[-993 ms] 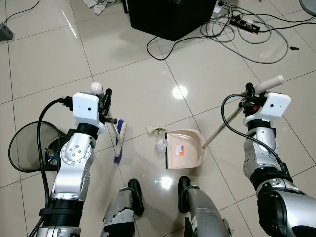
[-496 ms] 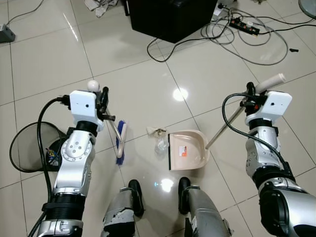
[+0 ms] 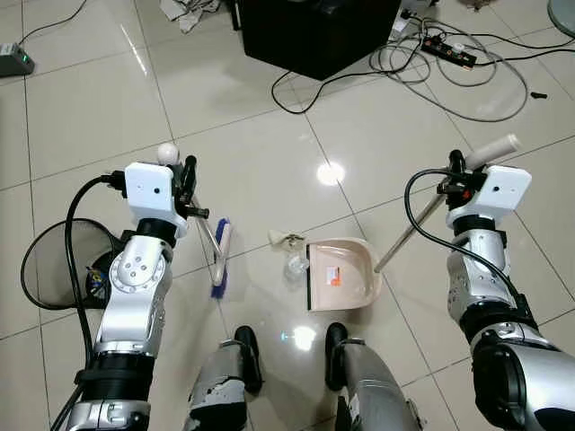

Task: Sweep floor

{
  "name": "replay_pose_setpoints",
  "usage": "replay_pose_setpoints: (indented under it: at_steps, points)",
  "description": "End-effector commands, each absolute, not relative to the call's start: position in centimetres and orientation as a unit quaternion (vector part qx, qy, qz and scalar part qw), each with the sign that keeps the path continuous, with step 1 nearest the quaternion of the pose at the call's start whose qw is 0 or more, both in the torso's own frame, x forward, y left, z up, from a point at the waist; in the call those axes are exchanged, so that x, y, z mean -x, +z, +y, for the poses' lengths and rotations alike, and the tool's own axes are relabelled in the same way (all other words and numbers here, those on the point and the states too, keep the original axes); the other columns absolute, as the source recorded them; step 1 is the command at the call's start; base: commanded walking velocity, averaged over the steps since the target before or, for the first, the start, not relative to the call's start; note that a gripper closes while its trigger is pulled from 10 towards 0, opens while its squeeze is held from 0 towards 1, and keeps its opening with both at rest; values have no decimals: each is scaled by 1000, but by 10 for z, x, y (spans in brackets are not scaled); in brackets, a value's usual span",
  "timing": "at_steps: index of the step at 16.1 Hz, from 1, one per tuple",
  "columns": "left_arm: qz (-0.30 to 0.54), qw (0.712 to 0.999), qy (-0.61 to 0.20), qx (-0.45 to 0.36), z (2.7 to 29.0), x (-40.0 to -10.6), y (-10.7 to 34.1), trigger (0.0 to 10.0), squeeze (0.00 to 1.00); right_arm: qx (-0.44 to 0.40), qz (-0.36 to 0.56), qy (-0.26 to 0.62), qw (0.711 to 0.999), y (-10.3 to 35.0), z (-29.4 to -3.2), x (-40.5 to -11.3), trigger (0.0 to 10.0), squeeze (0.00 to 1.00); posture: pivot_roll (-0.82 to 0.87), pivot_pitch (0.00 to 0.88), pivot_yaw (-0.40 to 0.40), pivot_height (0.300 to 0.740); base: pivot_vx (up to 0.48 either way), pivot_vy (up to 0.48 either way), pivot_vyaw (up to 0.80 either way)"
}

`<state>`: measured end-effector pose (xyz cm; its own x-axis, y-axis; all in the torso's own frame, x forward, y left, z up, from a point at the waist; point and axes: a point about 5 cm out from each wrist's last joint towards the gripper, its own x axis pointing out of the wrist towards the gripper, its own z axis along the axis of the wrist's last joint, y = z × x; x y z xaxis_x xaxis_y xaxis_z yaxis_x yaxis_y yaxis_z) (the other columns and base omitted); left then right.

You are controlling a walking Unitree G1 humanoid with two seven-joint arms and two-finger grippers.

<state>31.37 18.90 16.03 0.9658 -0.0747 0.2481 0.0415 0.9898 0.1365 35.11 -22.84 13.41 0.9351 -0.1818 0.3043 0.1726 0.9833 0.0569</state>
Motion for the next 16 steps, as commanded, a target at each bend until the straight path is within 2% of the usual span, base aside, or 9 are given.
replay_pose_setpoints:
  at_steps: [1, 12, 16]
  points:
    - [-105, 993, -28, -55, 192, -309, 150, 10000, 0, -8, -154, -95, 983, 135, -231, -351, 10000, 0, 57, 393, 4, 740, 0, 0, 0]
    - [-111, 992, -21, -50, 190, -302, 148, 10000, 0, -4, -147, -88, 985, 134, -229, -352, 10000, 0, 57, 401, -10, 740, 0, 0, 0]
    - [-118, 992, -21, -43, 186, -304, 149, 10000, 0, -2, -106, -89, 990, 127, -232, -354, 10000, 0, 43, 409, -28, 740, 0, 0, 0]
